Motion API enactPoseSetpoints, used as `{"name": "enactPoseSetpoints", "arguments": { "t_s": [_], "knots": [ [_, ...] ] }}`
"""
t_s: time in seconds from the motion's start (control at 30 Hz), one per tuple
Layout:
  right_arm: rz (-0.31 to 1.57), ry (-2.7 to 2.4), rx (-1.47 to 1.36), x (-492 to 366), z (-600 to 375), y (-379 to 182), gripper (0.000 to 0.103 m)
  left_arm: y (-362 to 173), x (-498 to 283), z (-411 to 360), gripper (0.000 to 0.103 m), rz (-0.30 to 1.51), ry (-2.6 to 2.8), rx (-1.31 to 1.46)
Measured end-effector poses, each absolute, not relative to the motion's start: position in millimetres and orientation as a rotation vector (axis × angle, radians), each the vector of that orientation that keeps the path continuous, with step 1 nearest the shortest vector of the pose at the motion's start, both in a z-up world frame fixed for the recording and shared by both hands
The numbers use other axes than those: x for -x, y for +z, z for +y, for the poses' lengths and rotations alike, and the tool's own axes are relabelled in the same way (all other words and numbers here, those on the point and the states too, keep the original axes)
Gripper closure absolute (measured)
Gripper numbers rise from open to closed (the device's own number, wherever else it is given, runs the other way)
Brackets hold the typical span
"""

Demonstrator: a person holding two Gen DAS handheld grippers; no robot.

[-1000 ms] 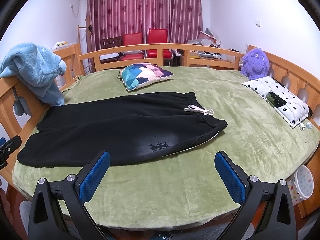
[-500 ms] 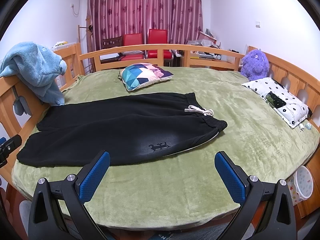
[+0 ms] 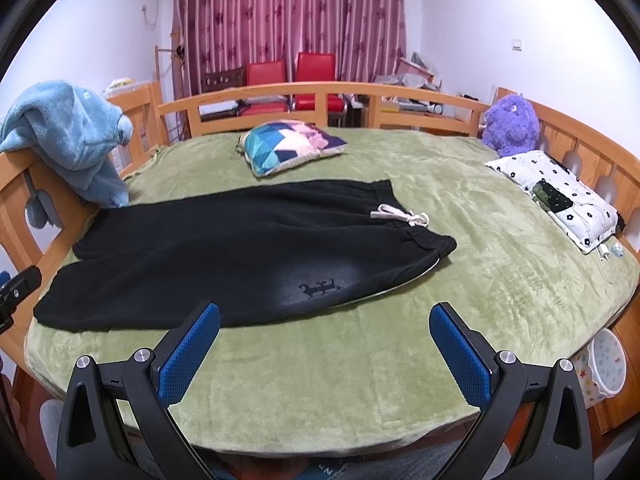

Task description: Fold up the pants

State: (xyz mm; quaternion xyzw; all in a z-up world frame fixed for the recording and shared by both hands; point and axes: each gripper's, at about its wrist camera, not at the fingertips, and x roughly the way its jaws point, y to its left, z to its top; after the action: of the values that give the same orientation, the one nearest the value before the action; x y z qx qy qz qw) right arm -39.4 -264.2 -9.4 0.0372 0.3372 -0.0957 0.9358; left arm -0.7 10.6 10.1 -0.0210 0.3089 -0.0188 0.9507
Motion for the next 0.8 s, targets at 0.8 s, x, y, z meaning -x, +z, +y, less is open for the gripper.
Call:
{"name": "enactPoseSetpoints", "arguments": {
  "t_s": [0.8],
  "knots": [
    [0.675,-0.169,-0.112,-0.8,-286.0,-67.3,0.015,-59.0,-59.2,79.9,0.001,0.733,0.008,0.099]
  ]
}}
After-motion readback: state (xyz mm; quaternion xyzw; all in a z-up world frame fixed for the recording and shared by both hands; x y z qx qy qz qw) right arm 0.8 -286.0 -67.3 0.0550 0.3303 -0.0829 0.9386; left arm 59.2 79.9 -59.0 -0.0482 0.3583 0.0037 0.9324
